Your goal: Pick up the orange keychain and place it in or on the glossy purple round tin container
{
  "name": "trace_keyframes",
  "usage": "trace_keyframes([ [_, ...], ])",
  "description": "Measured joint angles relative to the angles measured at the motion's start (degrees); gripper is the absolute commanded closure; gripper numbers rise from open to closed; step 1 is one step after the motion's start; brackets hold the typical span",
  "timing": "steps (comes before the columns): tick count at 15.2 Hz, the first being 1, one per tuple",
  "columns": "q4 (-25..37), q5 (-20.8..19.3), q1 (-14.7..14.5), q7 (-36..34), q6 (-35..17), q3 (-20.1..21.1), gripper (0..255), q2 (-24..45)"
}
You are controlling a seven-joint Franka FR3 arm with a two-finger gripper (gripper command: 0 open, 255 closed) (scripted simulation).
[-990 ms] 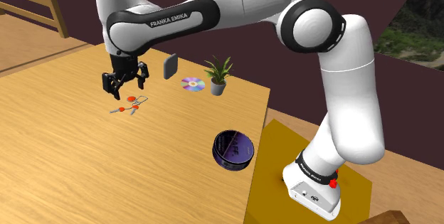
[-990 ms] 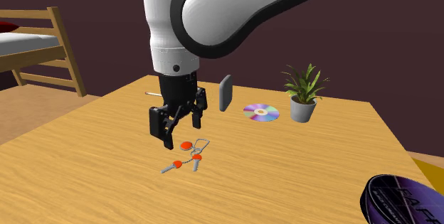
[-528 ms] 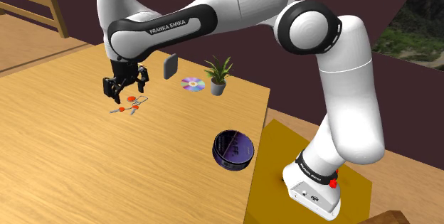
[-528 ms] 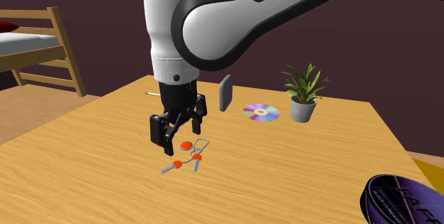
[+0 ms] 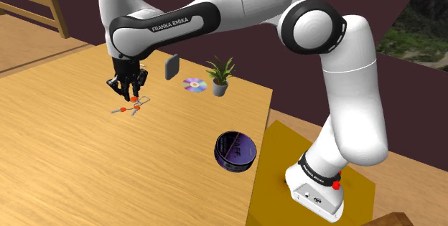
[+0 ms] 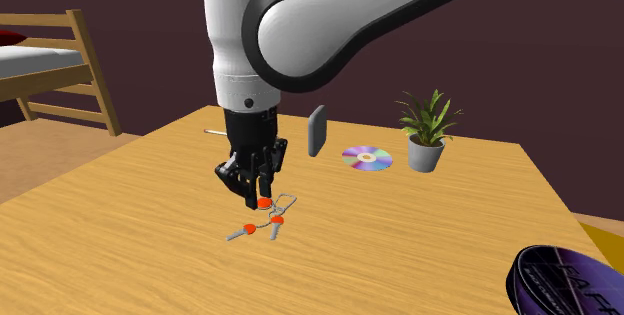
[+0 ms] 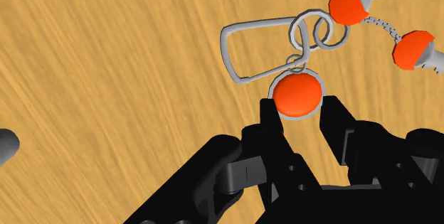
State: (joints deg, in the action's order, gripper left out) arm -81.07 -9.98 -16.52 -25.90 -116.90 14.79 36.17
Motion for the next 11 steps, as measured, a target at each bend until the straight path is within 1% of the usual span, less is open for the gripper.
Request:
trace_keyframes([
  [6, 0.4, 0.0, -0.1, 0.0, 0.4, 0.1, 255, 0.2],
  [11, 1.6, 0.5, -0.2, 0.2, 3.0, 0.4, 255, -0.9],
])
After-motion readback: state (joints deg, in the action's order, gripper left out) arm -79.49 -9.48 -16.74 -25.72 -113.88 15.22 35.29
